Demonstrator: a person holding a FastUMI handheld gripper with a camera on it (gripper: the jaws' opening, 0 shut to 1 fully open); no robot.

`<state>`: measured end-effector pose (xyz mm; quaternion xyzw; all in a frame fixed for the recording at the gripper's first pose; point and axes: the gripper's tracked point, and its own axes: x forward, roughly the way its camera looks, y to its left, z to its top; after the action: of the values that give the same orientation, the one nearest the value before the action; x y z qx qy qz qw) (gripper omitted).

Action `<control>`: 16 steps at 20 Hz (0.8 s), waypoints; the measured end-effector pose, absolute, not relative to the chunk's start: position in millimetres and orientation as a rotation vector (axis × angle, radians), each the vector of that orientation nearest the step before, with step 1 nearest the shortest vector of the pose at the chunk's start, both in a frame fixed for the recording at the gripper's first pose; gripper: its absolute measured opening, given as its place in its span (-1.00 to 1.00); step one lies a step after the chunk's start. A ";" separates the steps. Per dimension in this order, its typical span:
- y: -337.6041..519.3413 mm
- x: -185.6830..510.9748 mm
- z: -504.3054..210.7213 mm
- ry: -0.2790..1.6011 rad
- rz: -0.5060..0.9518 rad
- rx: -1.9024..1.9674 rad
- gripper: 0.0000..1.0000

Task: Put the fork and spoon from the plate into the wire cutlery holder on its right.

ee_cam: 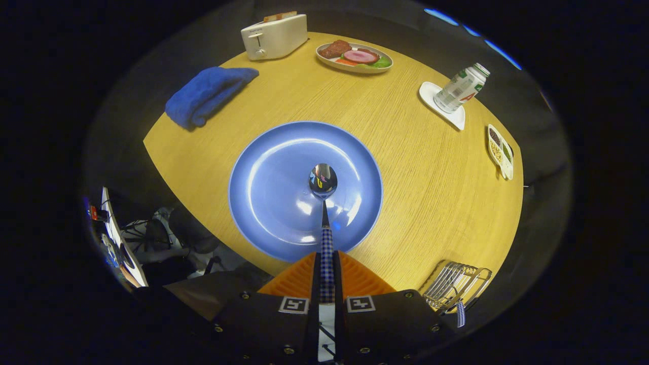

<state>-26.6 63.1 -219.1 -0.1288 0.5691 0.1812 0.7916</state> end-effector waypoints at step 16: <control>-47.9 -27.4 -139.6 1.162 0.228 -0.254 -0.74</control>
<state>-27.4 -47.9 -139.6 -0.1194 0.5462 0.1072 0.8222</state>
